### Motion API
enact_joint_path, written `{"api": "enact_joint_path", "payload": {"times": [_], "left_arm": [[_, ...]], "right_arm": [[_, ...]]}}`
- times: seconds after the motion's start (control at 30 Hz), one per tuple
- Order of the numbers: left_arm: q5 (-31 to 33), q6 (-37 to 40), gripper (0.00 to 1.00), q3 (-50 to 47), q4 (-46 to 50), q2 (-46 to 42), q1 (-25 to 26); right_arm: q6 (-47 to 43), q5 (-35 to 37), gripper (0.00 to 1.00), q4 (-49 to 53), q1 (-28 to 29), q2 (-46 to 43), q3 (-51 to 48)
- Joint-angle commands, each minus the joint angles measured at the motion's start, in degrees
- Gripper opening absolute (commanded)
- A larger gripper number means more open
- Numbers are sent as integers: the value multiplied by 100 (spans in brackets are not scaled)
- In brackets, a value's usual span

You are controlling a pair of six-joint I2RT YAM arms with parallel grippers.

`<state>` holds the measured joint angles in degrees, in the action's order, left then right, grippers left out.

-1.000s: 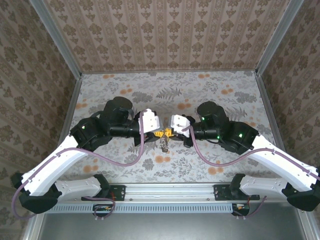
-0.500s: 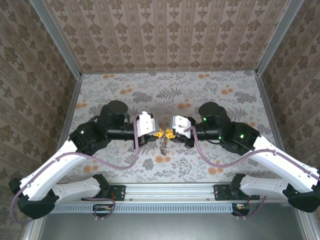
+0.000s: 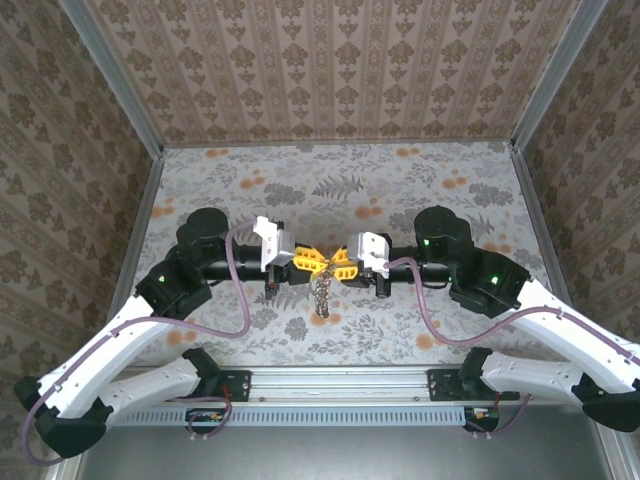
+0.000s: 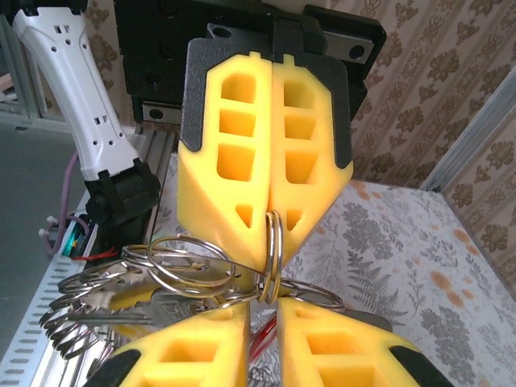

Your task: Put the keys on the keyring

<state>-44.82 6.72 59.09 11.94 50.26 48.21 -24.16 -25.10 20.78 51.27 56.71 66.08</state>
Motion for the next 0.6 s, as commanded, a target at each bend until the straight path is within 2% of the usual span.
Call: {"api": "enact_joint_path", "payload": {"times": [0.0,0.17,0.43,0.57], "left_arm": [[-365,-346,0,-83,-787,-109,-47],[-442,-513,0,-251,-1002,-107,-60],[-345,-339,0,-234,-591,-32,-64],[-377,-257,0,-153,-428,17,-59]], "right_arm": [[87,-222,18,-225,6,-139,-124],[100,-269,19,-416,6,-298,-239],[146,-232,20,-566,6,-389,-315],[157,-206,14,-541,5,-341,-297]]}}
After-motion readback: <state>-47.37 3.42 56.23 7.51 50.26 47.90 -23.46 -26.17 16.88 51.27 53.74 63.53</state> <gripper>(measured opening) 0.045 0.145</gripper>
